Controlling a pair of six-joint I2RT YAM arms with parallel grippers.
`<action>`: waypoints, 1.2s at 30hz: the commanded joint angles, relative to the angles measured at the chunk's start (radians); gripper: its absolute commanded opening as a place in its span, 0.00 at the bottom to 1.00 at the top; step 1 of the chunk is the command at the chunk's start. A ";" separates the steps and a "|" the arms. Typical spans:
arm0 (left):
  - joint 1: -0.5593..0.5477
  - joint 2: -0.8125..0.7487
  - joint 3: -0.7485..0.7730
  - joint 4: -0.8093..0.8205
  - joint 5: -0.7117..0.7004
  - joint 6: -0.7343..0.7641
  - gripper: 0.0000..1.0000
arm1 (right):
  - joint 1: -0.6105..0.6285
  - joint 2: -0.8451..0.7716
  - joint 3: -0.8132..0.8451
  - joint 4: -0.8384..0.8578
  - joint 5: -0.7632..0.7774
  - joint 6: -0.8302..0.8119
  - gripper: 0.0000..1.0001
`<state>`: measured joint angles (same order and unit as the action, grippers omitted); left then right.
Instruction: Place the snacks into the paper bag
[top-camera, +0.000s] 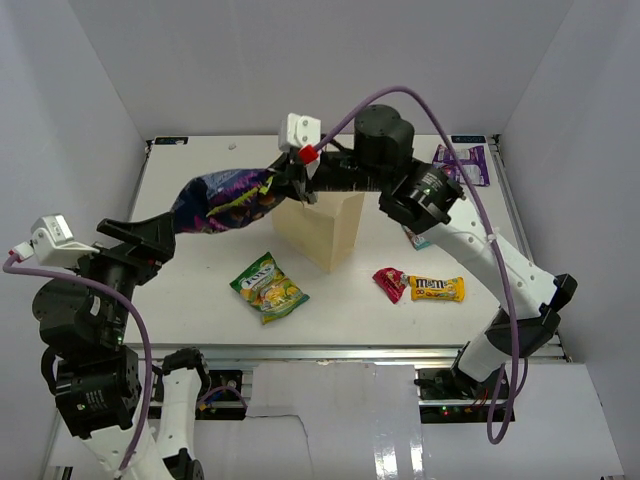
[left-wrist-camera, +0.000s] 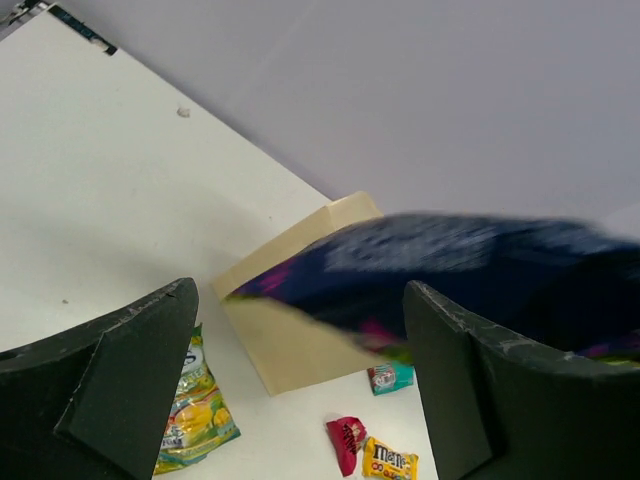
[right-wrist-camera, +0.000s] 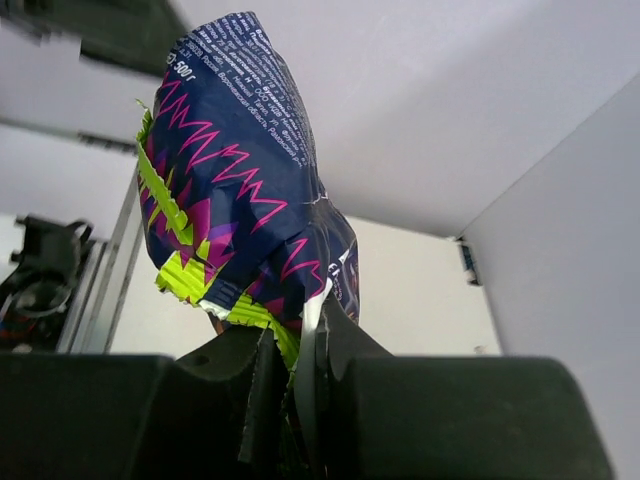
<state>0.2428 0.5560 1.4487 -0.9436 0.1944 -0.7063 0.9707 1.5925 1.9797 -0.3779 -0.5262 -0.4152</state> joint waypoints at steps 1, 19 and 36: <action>0.003 -0.007 -0.053 -0.020 -0.058 -0.005 0.94 | -0.044 -0.010 0.175 0.275 0.044 0.078 0.08; 0.003 -0.099 -0.297 0.025 0.022 -0.036 0.94 | -0.309 -0.097 -0.025 0.458 0.319 0.139 0.08; 0.001 -0.128 -0.441 0.063 0.082 -0.062 0.94 | -0.372 -0.195 -0.283 0.461 0.266 0.283 0.08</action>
<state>0.2428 0.4381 1.0130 -0.9047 0.2562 -0.7647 0.6003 1.4353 1.6028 -0.1387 -0.2276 -0.1673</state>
